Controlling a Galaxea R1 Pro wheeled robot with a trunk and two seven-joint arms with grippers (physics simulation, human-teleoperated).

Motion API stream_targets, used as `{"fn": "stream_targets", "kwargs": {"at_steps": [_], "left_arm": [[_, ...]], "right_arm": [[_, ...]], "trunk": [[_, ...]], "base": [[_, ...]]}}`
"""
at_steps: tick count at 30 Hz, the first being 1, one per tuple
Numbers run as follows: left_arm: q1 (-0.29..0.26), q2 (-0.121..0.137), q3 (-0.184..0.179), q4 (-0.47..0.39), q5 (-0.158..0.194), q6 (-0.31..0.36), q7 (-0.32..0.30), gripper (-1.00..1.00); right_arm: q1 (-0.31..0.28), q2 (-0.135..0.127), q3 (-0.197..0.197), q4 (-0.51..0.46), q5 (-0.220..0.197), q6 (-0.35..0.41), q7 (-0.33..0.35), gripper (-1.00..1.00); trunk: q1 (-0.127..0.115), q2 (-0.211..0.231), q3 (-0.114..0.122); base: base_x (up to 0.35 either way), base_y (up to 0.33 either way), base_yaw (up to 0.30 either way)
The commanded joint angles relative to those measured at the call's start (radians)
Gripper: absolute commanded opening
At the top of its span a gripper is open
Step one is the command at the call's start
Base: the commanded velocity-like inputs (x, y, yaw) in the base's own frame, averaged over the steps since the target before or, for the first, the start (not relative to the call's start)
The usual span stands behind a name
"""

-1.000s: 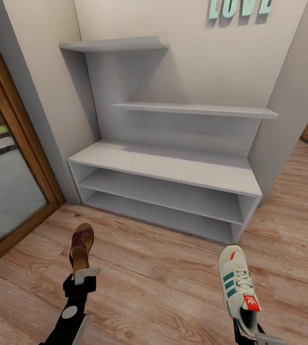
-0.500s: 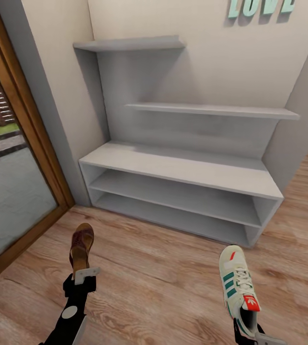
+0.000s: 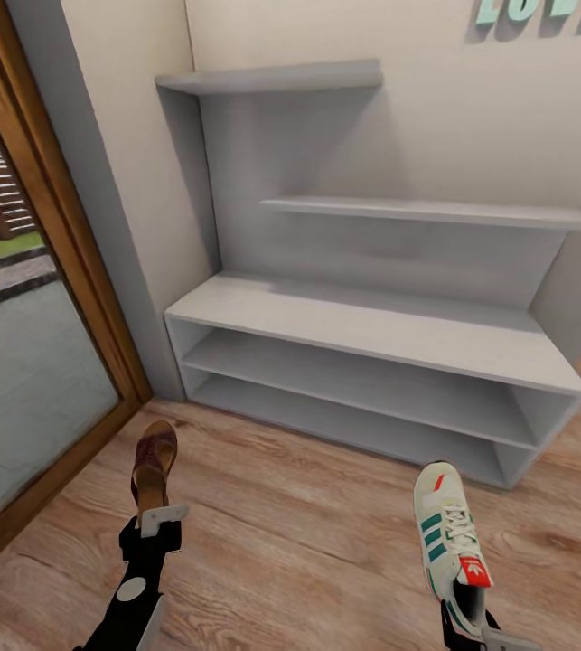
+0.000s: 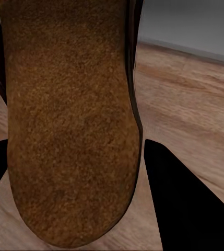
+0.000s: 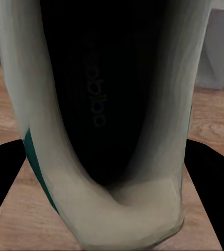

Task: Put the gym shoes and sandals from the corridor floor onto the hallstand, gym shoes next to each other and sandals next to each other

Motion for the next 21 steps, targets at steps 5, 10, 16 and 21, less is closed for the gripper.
{"fn": "stream_targets", "kwargs": {"at_steps": [5, 10, 16, 21], "left_arm": [[-0.001, -0.001, 0.002, 0.0, -0.01, -0.001, 0.001, -1.0], [-0.001, -0.001, 0.001, 0.0, -0.01, -0.001, 0.001, -1.0], [-0.001, -0.001, 0.001, 0.0, -0.01, -0.001, 0.001, -1.0], [-0.001, -0.001, 0.001, 0.0, -0.01, -0.002, 0.001, -1.0]], "right_arm": [[0.0, 0.001, -0.002, -0.001, 0.0, -0.003, 0.0, -1.0], [0.0, 0.001, -0.002, 0.0, 0.0, -0.003, 0.0, -1.0], [0.0, 0.001, -0.002, 0.001, 0.001, -0.003, 0.0, -1.0], [0.0, 0.001, -0.002, 0.001, 0.002, -0.003, 0.0, -1.0]], "trunk": [[0.0, 0.0, -0.001], [0.0, 0.0, -0.001], [0.0, 0.0, -0.001], [0.0, 0.0, -0.001]], "base": [[0.232, 0.277, -0.057], [0.224, 0.277, -0.235], [0.1, 0.284, -0.292], [0.006, 0.288, -0.157]]}}
